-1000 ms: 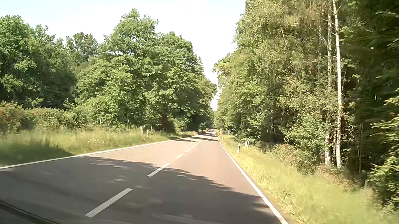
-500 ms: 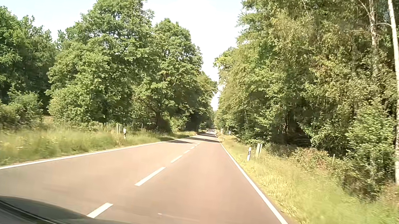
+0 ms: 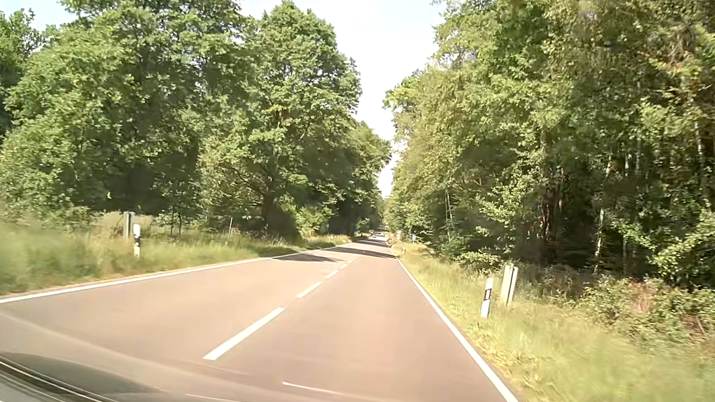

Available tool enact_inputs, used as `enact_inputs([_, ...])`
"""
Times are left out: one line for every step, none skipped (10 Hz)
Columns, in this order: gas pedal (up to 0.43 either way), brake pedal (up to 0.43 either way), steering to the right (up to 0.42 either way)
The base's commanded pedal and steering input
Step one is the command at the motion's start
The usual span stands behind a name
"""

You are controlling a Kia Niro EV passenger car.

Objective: Follow the waypoints while adhering to traffic rules and regulations

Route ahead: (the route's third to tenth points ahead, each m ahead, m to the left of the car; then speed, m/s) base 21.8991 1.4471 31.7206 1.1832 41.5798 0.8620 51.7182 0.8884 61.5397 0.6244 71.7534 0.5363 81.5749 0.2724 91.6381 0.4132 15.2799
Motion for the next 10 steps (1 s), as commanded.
enact_inputs([0.098, 0.03, 0.001])
enact_inputs([0.11, 0.03, 0.001])
enact_inputs([0.138, 0.03, 0.001])
enact_inputs([0.157, 0.03, 0.001])
enact_inputs([0.169, 0.03, 0.001])
enact_inputs([0.189, 0.03, 0.001])
enact_inputs([0.209, 0.03, 0.001])
enact_inputs([0.228, 0.03, 0.0])
enact_inputs([0.248, 0.03, 0.0])
enact_inputs([0.268, 0.03, 0.0])
